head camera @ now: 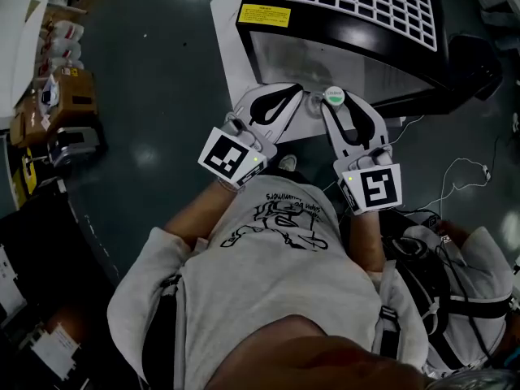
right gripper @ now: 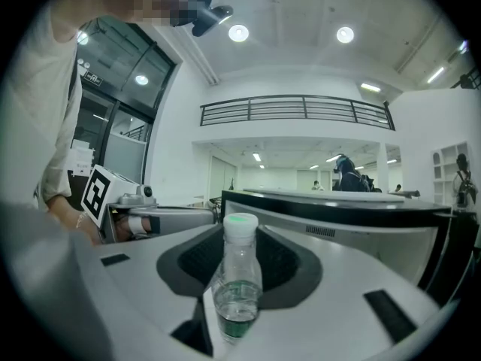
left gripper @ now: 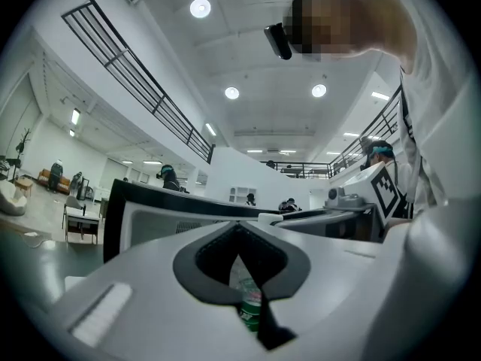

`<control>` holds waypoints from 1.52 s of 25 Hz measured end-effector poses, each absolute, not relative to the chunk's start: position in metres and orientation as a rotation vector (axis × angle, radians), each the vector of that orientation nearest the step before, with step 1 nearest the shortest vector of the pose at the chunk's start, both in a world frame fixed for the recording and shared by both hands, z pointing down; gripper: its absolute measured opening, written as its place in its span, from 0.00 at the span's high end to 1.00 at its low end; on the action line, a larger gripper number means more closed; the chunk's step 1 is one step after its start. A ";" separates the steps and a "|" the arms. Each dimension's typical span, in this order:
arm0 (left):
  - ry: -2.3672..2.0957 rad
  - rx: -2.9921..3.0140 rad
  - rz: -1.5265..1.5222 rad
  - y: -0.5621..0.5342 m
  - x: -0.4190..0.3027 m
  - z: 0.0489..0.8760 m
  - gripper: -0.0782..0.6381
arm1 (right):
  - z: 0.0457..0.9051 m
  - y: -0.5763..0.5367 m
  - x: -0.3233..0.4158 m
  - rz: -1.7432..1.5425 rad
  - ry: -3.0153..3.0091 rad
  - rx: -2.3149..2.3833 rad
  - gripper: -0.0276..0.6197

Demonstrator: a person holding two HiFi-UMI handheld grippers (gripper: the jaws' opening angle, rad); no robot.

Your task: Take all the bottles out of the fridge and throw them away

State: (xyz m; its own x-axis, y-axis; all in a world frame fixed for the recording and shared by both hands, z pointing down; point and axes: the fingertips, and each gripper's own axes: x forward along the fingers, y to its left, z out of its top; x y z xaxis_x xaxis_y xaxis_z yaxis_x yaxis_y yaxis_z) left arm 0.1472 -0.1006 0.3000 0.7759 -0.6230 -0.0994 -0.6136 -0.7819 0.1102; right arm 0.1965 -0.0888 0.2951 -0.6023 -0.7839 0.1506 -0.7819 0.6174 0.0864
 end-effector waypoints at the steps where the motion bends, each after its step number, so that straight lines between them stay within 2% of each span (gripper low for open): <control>1: -1.018 2.892 -0.201 -0.100 0.142 0.299 0.88 | 0.295 -0.088 0.192 -0.021 -2.670 1.293 0.74; 38: -1.161 2.869 -0.233 -0.041 -0.085 0.280 0.88 | 0.273 -0.034 -0.035 -0.090 -2.758 1.111 0.74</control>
State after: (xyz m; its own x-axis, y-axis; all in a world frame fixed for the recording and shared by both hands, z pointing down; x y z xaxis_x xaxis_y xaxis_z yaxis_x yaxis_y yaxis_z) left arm -0.0849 -0.0407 0.2804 0.7088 -0.6943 -0.1246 -0.6886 -0.7193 0.0912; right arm -0.0349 -0.0343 0.2735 -0.7091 -0.6927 0.1316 -0.6826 0.7212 0.1179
